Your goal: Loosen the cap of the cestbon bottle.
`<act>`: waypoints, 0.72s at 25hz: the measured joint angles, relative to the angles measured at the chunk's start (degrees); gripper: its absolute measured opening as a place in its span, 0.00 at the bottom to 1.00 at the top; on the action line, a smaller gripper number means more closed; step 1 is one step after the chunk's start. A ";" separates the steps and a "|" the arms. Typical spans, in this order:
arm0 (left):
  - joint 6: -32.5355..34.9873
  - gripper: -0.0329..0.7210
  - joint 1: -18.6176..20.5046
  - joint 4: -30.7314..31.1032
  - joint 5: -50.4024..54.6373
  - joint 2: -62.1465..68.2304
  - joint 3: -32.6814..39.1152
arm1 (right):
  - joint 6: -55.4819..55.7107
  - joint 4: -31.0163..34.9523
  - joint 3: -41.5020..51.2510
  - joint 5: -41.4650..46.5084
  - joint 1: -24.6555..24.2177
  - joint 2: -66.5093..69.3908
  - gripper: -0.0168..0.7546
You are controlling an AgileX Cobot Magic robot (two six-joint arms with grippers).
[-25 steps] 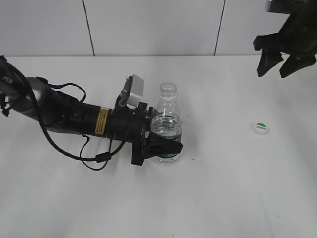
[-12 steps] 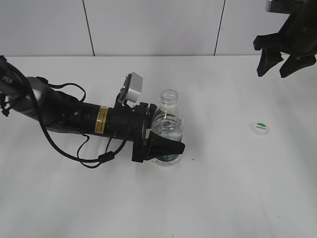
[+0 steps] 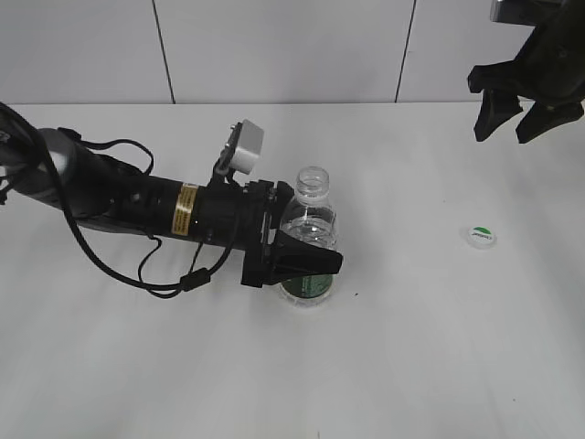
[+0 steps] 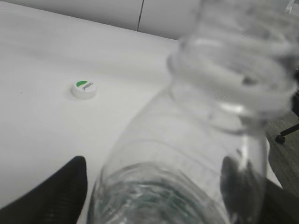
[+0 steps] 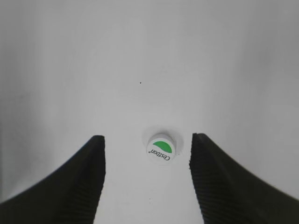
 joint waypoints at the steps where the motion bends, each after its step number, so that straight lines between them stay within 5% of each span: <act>1: -0.55 0.75 0.00 0.59 0.00 -0.59 0.00 | 0.00 0.00 0.00 0.00 0.00 0.00 0.60; 18: -10.00 0.75 0.00 3.78 -0.16 -8.39 0.00 | 0.28 0.24 -4.95 2.11 0.00 -0.06 0.60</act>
